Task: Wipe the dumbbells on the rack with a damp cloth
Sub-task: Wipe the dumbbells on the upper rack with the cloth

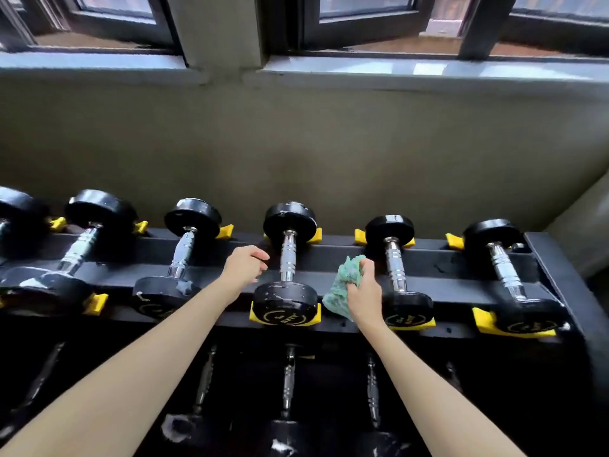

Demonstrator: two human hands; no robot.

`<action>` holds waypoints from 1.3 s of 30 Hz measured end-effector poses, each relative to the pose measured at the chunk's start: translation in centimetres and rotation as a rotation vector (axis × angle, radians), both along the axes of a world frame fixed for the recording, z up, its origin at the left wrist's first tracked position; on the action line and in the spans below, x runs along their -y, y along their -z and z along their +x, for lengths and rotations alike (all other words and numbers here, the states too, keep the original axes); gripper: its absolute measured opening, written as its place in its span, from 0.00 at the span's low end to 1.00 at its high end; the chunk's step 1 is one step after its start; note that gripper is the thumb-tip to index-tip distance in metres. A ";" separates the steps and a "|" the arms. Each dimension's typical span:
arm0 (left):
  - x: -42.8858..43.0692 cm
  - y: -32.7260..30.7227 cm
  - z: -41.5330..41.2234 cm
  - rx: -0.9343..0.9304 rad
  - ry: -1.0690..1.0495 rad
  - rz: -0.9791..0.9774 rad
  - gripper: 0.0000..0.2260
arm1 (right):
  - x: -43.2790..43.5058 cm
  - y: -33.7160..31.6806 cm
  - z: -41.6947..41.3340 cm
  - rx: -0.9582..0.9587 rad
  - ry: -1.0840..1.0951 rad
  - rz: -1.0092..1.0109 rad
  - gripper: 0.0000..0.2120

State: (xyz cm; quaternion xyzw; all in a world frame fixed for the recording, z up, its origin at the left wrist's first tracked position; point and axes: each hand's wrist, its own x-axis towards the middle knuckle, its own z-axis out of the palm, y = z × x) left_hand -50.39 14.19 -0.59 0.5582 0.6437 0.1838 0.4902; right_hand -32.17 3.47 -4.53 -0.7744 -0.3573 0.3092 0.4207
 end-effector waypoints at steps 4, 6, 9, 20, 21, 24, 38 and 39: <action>-0.1 1.6 -2.9 -0.036 0.158 -0.031 0.18 | 0.7 2.0 -3.0 0.076 0.125 -0.085 0.22; 0.3 2.2 -3.3 -0.034 0.206 -0.067 0.19 | 0.8 2.7 -3.8 0.048 0.155 -0.134 0.21; 0.4 3.1 -3.9 -0.007 0.232 -0.108 0.19 | 0.6 3.2 -5.0 -0.048 0.211 -0.158 0.20; -0.2 4.6 -4.5 0.055 0.145 -0.134 0.19 | -1.0 1.3 -7.5 -0.258 0.494 0.014 0.16; -0.2 4.6 -4.5 0.058 0.134 -0.145 0.19 | -1.0 1.0 -7.8 -0.258 0.506 0.028 0.15; -0.4 4.8 -4.3 0.060 0.100 -0.173 0.19 | -1.1 -0.4 -8.6 -0.256 0.501 0.060 0.13; 0.8 3.7 -5.6 0.252 -0.027 -0.327 0.22 | -2.0 -3.0 -11.4 -0.251 0.137 0.224 0.14; 0.9 3.7 -5.7 0.275 -0.038 -0.335 0.22 | -2.1 -3.0 -11.6 -0.246 0.120 0.220 0.14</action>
